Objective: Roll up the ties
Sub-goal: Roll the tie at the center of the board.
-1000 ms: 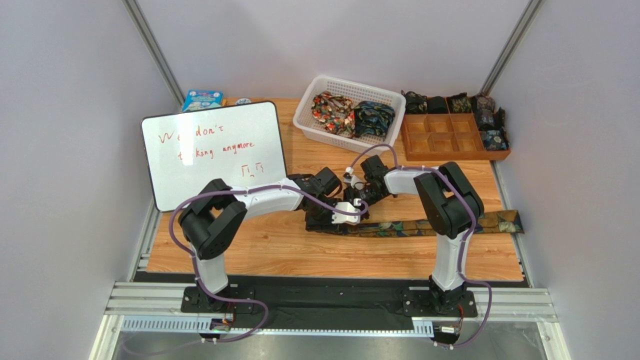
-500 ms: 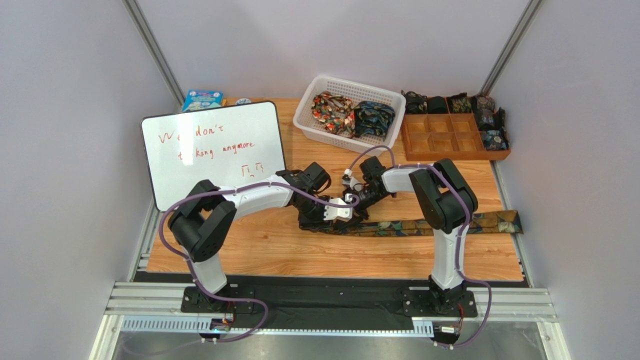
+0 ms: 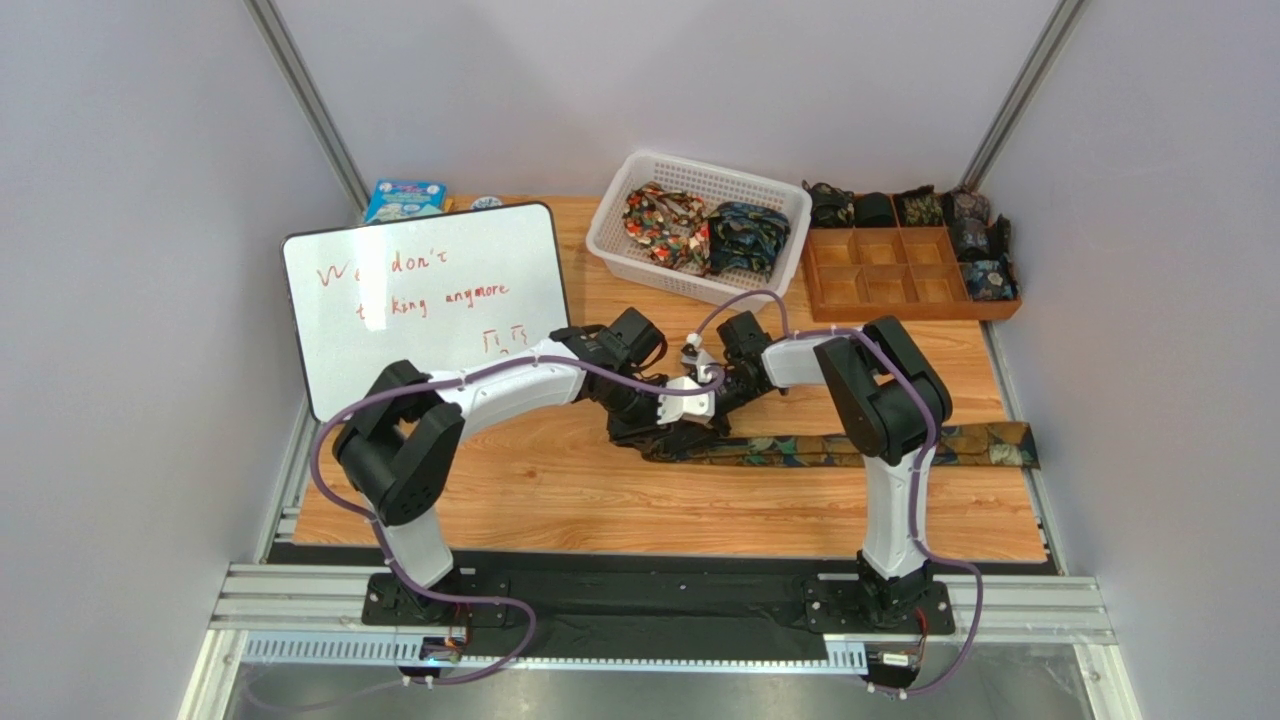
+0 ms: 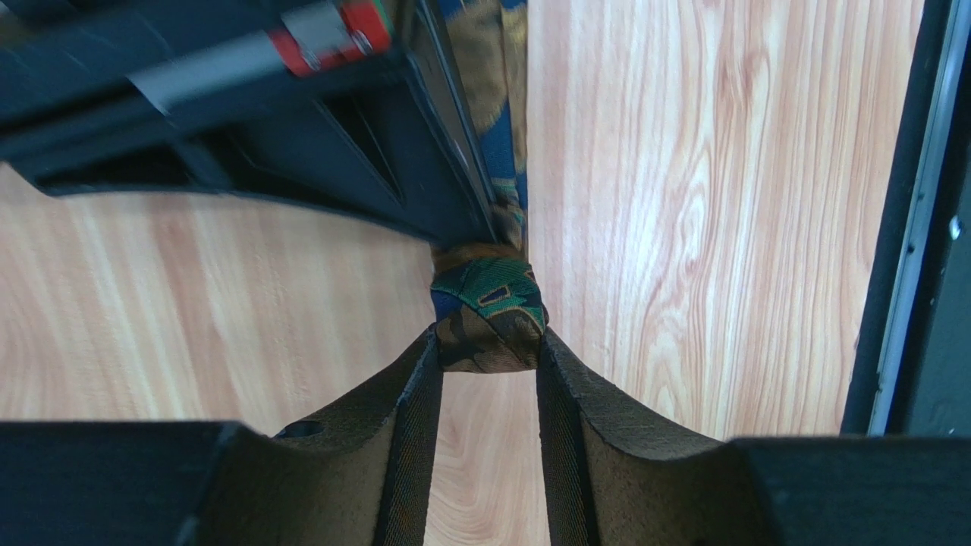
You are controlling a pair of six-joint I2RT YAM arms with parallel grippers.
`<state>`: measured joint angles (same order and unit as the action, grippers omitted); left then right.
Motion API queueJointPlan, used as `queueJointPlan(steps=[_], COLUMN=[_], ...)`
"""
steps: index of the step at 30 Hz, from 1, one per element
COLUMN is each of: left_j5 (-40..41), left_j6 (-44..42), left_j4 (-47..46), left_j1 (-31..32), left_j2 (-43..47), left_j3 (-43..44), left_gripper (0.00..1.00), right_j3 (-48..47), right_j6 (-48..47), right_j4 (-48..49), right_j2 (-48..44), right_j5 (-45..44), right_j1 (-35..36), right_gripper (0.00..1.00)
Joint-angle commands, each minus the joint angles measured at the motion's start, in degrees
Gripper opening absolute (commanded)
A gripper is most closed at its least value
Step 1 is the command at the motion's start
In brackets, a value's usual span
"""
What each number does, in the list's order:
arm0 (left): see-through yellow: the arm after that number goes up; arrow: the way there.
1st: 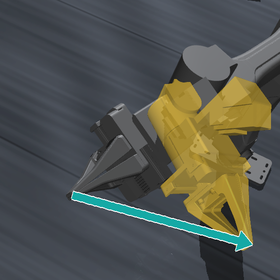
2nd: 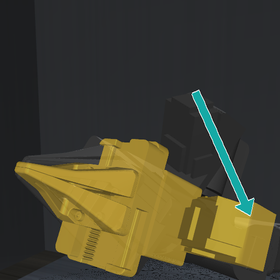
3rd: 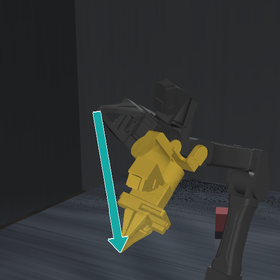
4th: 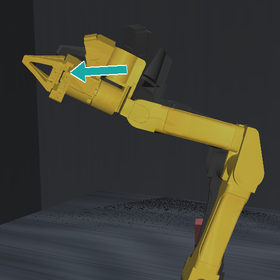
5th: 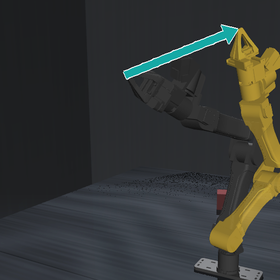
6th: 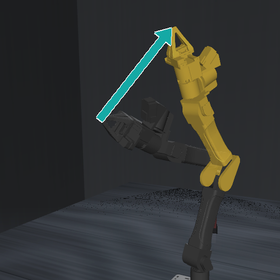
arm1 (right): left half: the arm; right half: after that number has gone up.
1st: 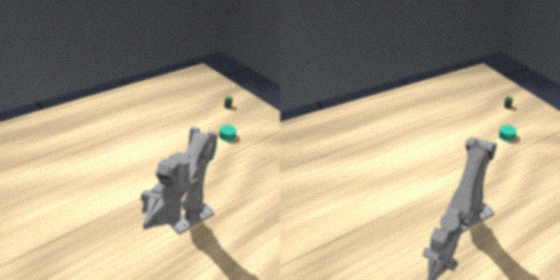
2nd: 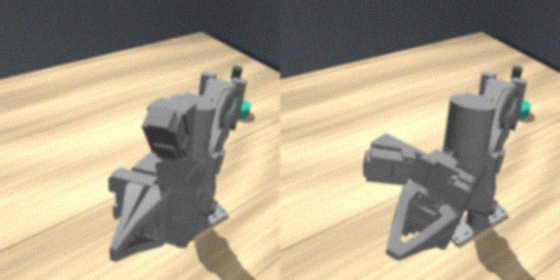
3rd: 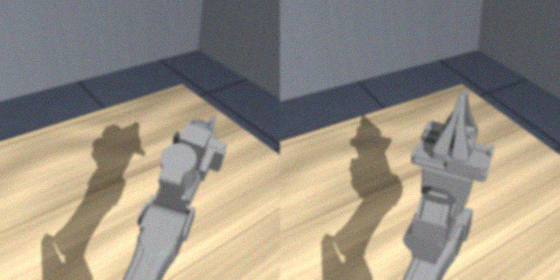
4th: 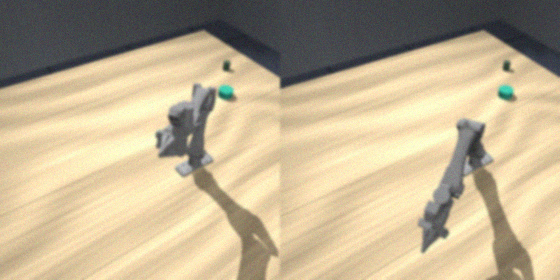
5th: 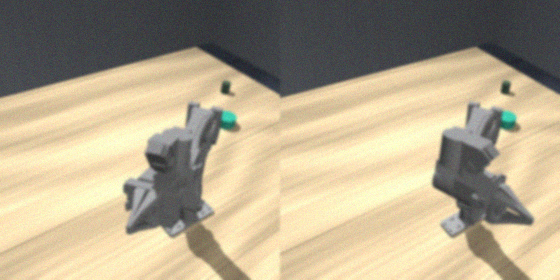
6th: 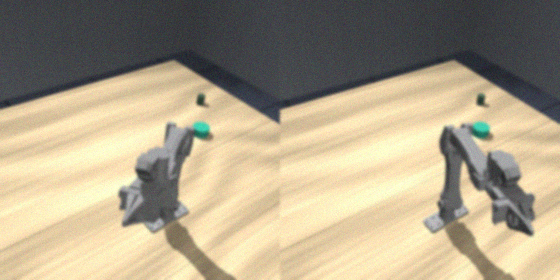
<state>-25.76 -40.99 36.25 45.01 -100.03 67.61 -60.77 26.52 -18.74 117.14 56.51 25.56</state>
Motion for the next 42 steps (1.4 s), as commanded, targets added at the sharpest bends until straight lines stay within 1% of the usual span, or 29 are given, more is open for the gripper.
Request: queueJointPlan(steps=[1, 6, 9, 10, 14, 16, 20, 23, 27, 30, 34, 38, 42], left_j5=[-3.1, -2.5, -2.2, -1.7, -1.3, -0.9, -0.1, 0.4, 0.9, 0.8, 0.8, 0.7, 0.9], left_j6=[4.1, 3.6, 3.5, 3.6, 3.6, 3.2, 3.1, 3.1, 2.9, 2.8, 2.7, 2.4, 1.6], left_j4=[-2.9, -3.6, -3.6, -3.9, -4.0, -3.8, -2.0, -0.8, 0.9, 1.8, 2.3, 2.3, 2.9], left_j1=[0.4, 0.7, 1.3, 1.5, 2.0, 2.4, 2.9, 2.9, 2.9, 2.9, 2.9, 2.8, 2.9], left_j2=[-2.7, -5.1, -6.3, -6.5, -7.7, -8.2, -9.7, -10.4, -11.3, -12.2, -12.9, -13.0, -13.1], left_j3=[4.7, 5.4, 5.2, 5.0, 4.6, 4.6, 6.2, 7.1, 8.1, 9.0, 9.7, 9.9, 10.2], left_gripper=[0.41, 0.41, 0.42, 0.42, 0.42, 0.42, 0.4, 0.37, 0.34, 0.32, 0.31, 0.32, 0.32], right_j3=[2.0, 3.4, 3.8, 3.8, 3.6, 2.9, 1.2, 1.2, 1.2, 0.3, 0.8, 3.2, 3.5], right_j6=[2.2, 3.8, 4.8, 4.8, 4.3, 3.2, -0.9, -0.8, -1.0, -2.2, -3.2, 0.8, 2.0], right_j4=[6.9, 8.9, 9.9, 9.9, 8.6, 6.8, 0.8, -0.2, -2.2, -5.4, -6.2, -0.5, 1.9], right_j2=[2.0, -0.5, -1.1, -1.6, -2.9, -3.9, -5.3, -7.1, -10.2, -11.8, -12.8, -13.3, -12.1], right_j5=[-6.0, -4.2, -4.0, -4.0, -4.1, -5.0, -5.9, -4.6, -3.7, -3.2, -1.7, -0.1, -0.5], right_j1=[0.0, 0.0, 0.0, -0.1, 0.0, -0.2, -0.9, -2.1, -3.4, -4.9, -7.2, -6.6, -4.4], right_gripper=[0.0, 0.0, 0.03, 0.05, 0.09, 0.13, 0.17, 0.22, 0.31, 0.31, 0.3, 0.31, 0.31])
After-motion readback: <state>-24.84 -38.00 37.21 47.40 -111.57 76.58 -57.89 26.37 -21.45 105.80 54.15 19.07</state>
